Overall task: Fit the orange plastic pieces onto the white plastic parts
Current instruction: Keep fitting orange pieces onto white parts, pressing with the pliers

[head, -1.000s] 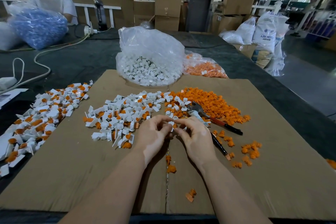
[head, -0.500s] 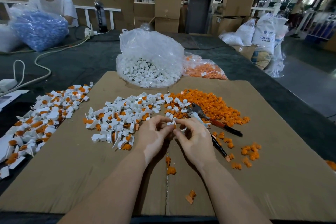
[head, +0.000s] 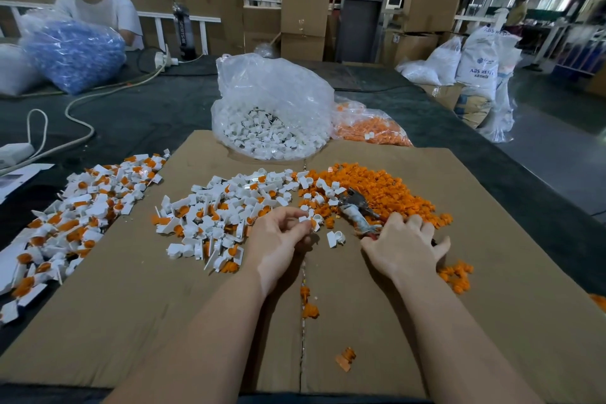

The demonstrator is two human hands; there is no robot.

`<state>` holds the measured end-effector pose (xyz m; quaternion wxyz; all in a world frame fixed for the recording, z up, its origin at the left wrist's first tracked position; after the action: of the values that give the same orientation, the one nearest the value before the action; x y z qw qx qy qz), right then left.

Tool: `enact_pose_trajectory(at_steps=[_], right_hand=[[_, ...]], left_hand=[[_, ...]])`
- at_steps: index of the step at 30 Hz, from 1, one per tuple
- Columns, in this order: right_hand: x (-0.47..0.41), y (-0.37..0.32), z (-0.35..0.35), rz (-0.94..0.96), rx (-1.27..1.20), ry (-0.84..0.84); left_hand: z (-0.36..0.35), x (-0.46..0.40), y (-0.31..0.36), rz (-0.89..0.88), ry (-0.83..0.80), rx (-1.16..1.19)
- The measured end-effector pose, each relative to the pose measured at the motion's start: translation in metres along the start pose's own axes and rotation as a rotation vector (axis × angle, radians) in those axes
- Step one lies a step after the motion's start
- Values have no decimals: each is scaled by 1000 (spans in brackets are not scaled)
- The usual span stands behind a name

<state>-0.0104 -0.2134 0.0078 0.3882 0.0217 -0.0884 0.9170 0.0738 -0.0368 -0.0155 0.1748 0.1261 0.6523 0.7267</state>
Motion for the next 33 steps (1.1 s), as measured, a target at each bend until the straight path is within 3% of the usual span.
enact_pose_trajectory(at_steps=[7, 14, 19, 33], right_hand=[[12, -8, 19, 185, -44, 134], [33, -35, 19, 421, -321, -287], [44, -39, 21, 421, -444, -489], [45, -41, 17, 394, -541, -643]], left_hand=[[0, -3, -1, 71, 18, 190], [0, 0, 5, 128, 16, 411], [0, 1, 6, 168, 8, 471], [3, 0, 5, 190, 62, 400]])
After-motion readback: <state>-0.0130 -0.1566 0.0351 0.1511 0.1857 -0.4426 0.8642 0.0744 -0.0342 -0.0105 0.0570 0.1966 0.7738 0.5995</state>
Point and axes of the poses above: each hand's wrist, its own x-axis away from the middle knuckle, its own z-axis out of the back of the hand, y = z × x, the point moved 5 cm from there along -x, towards the middle knuckle, and after that the axes turned 5 degrees about -y, right-handed, at the moved point
